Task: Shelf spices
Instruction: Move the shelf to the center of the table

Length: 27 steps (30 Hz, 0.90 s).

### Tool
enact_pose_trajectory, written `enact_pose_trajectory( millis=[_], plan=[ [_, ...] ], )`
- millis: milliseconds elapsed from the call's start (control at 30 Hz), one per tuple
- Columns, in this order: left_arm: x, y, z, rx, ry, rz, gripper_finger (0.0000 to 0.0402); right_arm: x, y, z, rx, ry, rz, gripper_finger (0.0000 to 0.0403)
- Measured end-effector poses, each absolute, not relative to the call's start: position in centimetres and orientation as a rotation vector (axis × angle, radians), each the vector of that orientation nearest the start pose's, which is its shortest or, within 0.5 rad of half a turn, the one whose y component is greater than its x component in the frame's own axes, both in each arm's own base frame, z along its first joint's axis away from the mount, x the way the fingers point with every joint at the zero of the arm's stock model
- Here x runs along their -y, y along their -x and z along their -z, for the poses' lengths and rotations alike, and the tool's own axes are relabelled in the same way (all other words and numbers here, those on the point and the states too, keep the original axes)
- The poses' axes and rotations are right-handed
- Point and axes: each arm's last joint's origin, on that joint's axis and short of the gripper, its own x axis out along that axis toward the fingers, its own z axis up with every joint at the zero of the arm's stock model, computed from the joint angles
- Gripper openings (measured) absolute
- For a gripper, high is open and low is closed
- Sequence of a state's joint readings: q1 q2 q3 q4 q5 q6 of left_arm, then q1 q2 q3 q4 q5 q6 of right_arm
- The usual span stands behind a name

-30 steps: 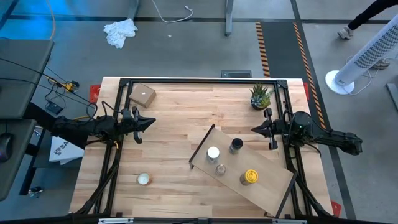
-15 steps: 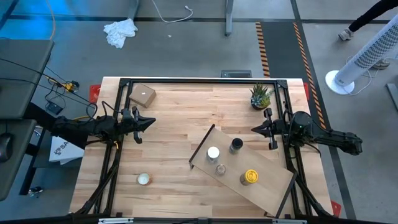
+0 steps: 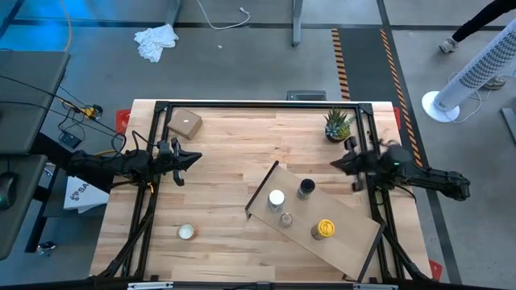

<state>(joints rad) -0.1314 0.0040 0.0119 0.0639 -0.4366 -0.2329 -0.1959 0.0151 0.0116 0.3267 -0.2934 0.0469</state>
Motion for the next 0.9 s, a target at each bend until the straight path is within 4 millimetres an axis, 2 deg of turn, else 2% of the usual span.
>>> enact_pose_trajectory(
  millis=[100,167,233,333,467,600,733,900],
  plan=[
    [0.0,-9.5,-17.3,0.105,0.251,-0.296,0.0001,1.1,-7.4,-22.9,0.687,-0.207,-0.067,0.0],
    [0.0,-9.5,-17.3,0.104,0.251,-0.296,0.0001,1.4,-6.1,-24.3,0.915,-0.481,0.0,0.0],
    [0.0,-9.5,-17.3,0.105,0.251,-0.296,0.0001,1.6,-5.3,-25.8,1.015,-0.597,0.019,0.0],
    [0.0,-9.5,-17.3,0.104,0.251,-0.296,0.0001,1.4,-5.0,-28.3,0.916,-0.609,0.024,0.0],
    [0.0,-9.5,-17.3,0.104,0.251,-0.296,0.0001,1.2,-5.1,-31.9,0.595,-0.571,0.093,0.0],
    [0.0,-9.5,-17.3,0.105,0.251,-0.296,0.0001,1.3,-5.0,-34.3,0.305,-0.511,0.222,0.0],
    [0.0,-9.5,-17.3,0.105,0.251,-0.296,0.0001,1.2,-4.7,-36.9,0.215,-0.468,0.251,0.0],
    [0.0,-9.5,-17.3,0.105,0.251,-0.296,0.0001,1.2,-4.8,-39.7,0.245,-0.452,0.239,0.0]
  ],
)
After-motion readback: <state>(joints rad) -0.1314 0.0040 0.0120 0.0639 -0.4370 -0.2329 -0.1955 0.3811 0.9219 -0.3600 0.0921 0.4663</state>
